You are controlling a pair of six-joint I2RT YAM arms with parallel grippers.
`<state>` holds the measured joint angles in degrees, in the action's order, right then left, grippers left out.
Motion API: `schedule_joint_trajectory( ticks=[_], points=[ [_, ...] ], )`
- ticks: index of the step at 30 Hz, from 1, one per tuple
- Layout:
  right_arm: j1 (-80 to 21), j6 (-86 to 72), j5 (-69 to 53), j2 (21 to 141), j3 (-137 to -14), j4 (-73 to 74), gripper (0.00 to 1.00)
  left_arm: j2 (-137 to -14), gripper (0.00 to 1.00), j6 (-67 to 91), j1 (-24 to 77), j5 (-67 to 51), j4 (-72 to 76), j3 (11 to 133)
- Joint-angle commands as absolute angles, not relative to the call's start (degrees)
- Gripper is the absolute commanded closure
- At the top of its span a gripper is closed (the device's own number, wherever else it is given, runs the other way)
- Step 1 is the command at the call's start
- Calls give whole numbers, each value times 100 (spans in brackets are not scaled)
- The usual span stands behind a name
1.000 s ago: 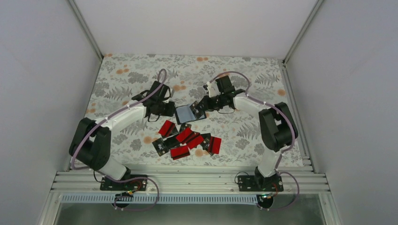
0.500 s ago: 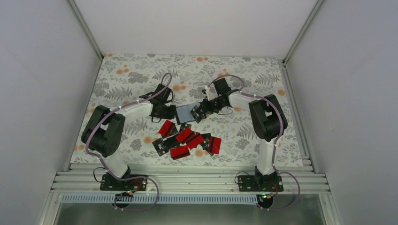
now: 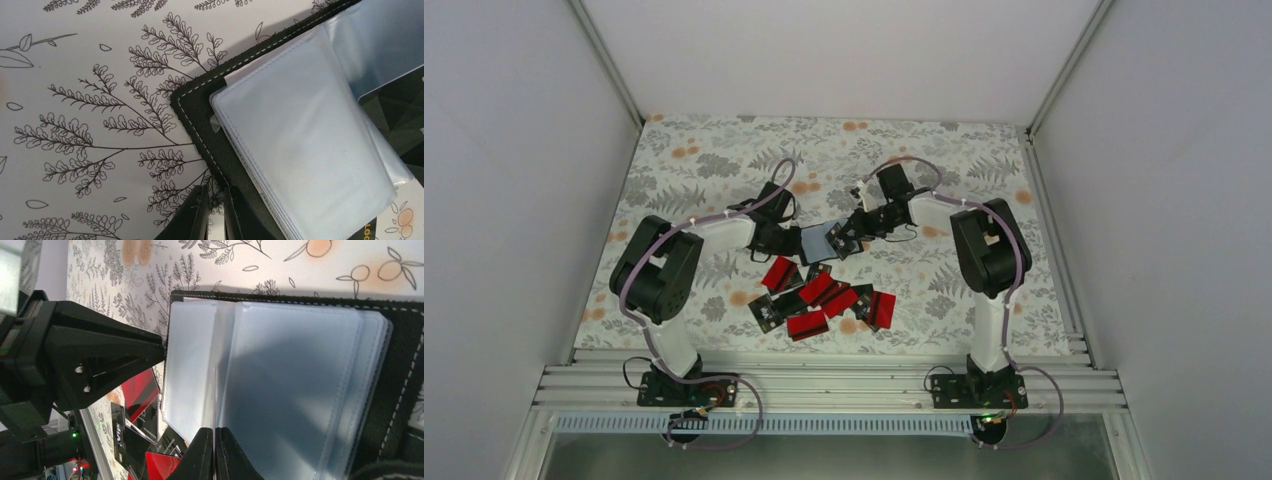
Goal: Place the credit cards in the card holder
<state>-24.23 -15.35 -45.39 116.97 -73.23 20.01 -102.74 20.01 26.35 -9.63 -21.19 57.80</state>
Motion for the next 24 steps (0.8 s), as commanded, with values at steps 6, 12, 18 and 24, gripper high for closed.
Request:
schedule_joint_trajectory(
  ticks=[6,12,18,24],
  points=[
    [-2399,-1496,-4721,11966,-7646,2025,96,-10504,91,1884,2597,-1094,-1890,5747],
    [-2399,-1525,-4687,12090,-7728,2083,96,-10518,92,1876,2593,-1120,-1859,5731],
    [-2399,-1560,-4713,12228,-7827,2104,96,-10542,92,1846,2593,-1198,-1790,5680],
    [-2399,-1641,-4849,12373,-7947,2114,96,-10578,92,1811,2597,-1271,-1739,5652]
  ],
)
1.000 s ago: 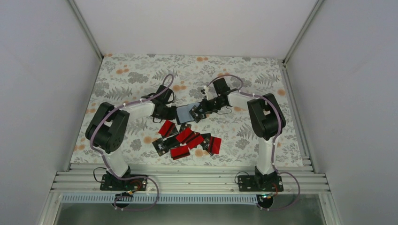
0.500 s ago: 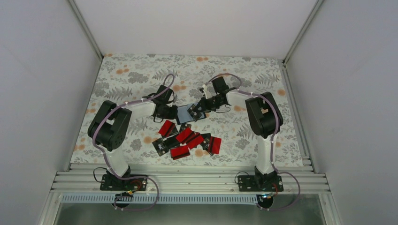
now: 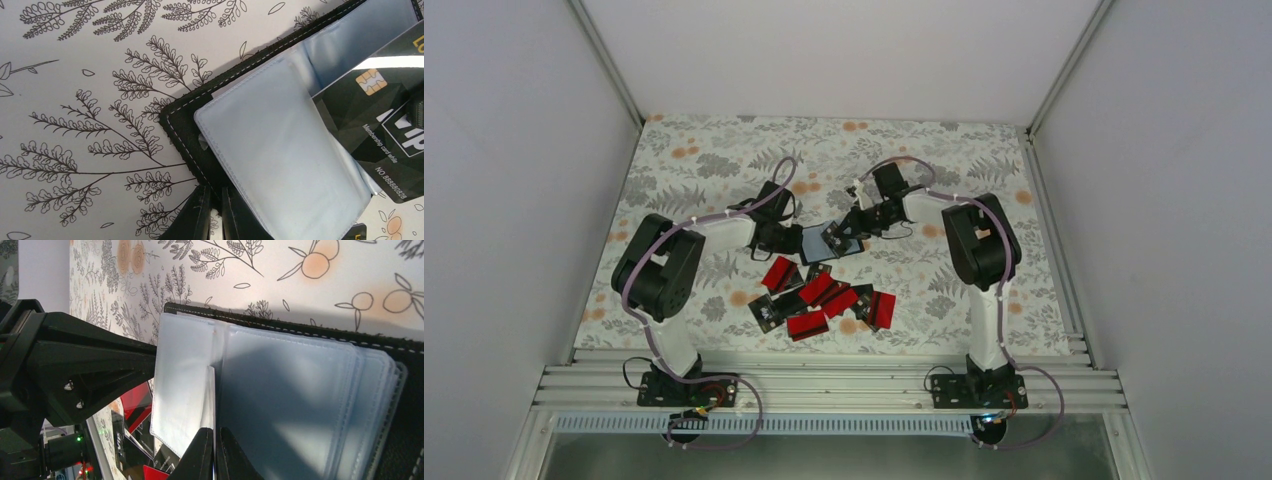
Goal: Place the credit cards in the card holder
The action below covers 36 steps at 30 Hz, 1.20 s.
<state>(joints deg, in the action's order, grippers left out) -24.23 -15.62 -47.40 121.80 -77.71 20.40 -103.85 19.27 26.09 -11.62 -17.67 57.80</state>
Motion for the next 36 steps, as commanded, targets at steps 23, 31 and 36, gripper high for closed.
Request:
schedule_joint_trajectory(
  ticks=[23,31,36],
  points=[
    [-2593,-2219,-5082,12613,-8032,1529,96,-10621,93,1793,2596,-1425,-1645,5546],
    [-2615,-2427,-5032,12594,-7890,1183,96,-10601,93,1784,2593,-1437,-1661,5492],
    [-2619,-2466,-4964,12516,-7785,1124,96,-10590,93,1775,2599,-1406,-1680,5484]
  ],
)
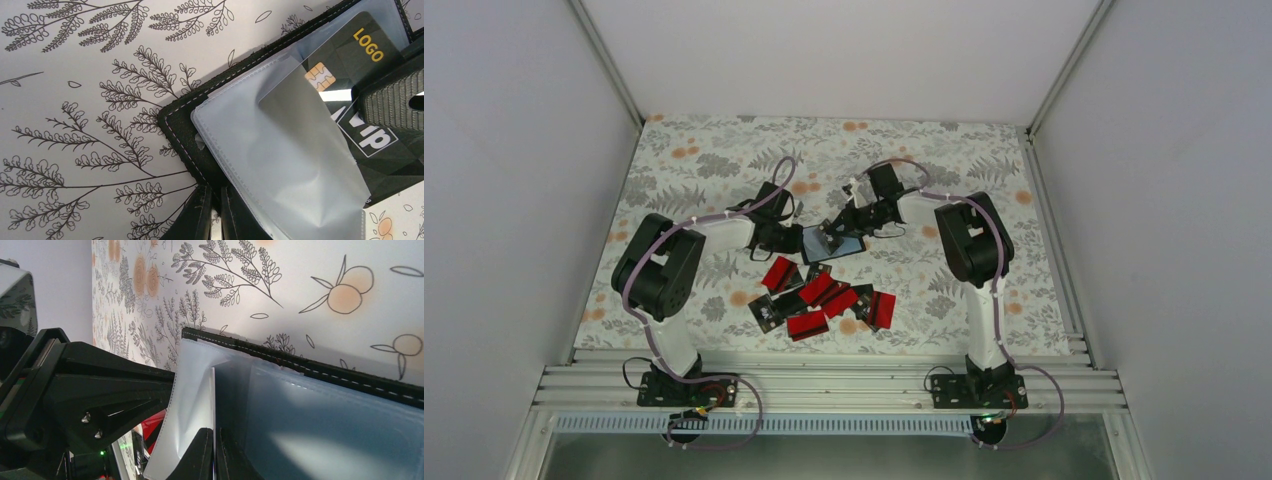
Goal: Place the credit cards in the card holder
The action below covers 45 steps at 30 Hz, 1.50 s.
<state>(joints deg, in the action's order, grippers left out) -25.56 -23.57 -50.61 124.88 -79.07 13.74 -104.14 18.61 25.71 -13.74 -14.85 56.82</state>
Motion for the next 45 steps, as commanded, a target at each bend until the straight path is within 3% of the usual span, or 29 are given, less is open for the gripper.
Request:
schedule_joint_trajectory(
  ticks=[1,23,45],
  points=[
    [-2617,-2511,-4963,12508,-7736,1059,96,-10583,93,1775,2595,-1413,-1684,5481],
    [-2696,-4031,-4056,12109,-6765,-51,96,-10635,93,1769,2593,-1453,-1773,5510],
    [-2990,-4266,-4046,12215,-6730,-494,96,-10705,94,1760,2592,-1522,-1782,5519]
  ],
)
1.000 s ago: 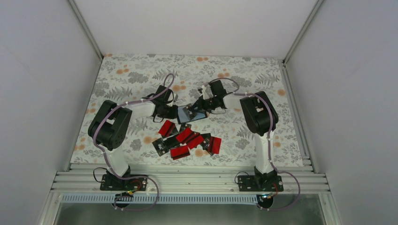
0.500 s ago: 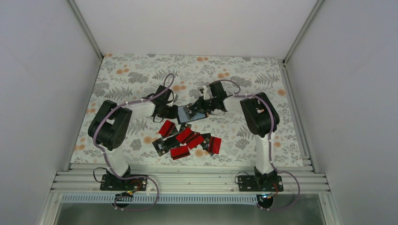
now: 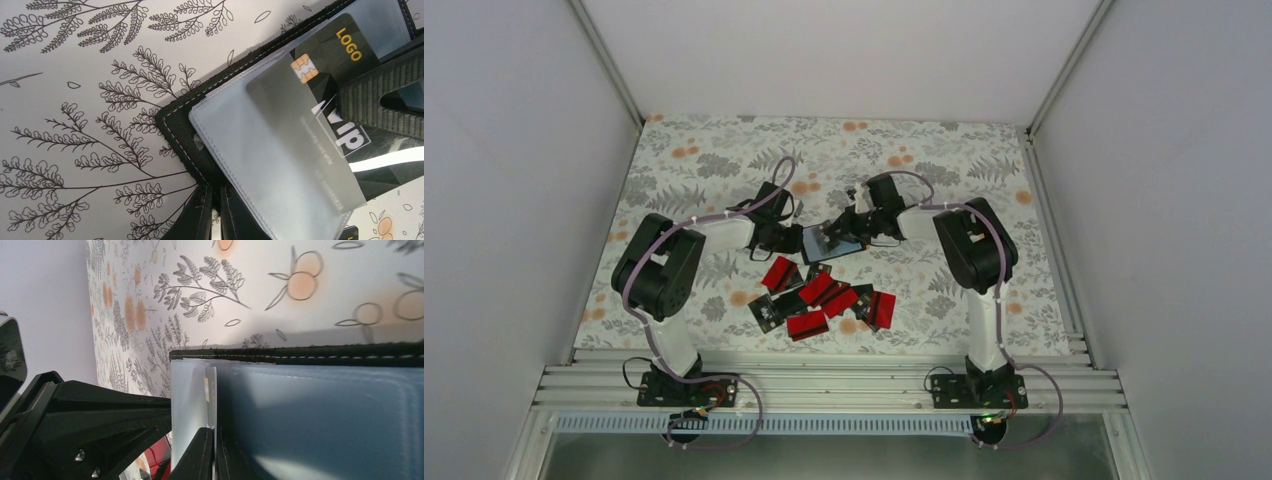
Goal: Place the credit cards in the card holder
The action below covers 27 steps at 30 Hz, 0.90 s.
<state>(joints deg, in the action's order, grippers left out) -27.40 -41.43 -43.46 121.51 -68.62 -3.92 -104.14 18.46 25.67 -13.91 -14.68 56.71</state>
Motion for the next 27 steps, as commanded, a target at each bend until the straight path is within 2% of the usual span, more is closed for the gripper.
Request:
schedule_joint_trajectory(
  ticks=[1,10,21,27],
  points=[
    [-3017,-4291,-4048,12221,-6724,-518,96,-10706,94,1758,2593,-1521,-1787,5515],
    [-3151,-4376,-4032,12273,-6765,-491,95,-10698,94,1766,2589,-1516,-1779,5486],
    [-3153,-3413,-3531,11910,-7247,806,55,-10664,94,1775,2594,-1455,-1778,5453],
    [-3207,-3031,-3322,11844,-7442,1195,51,-10674,94,1793,2601,-1434,-1750,5458]
  ],
)
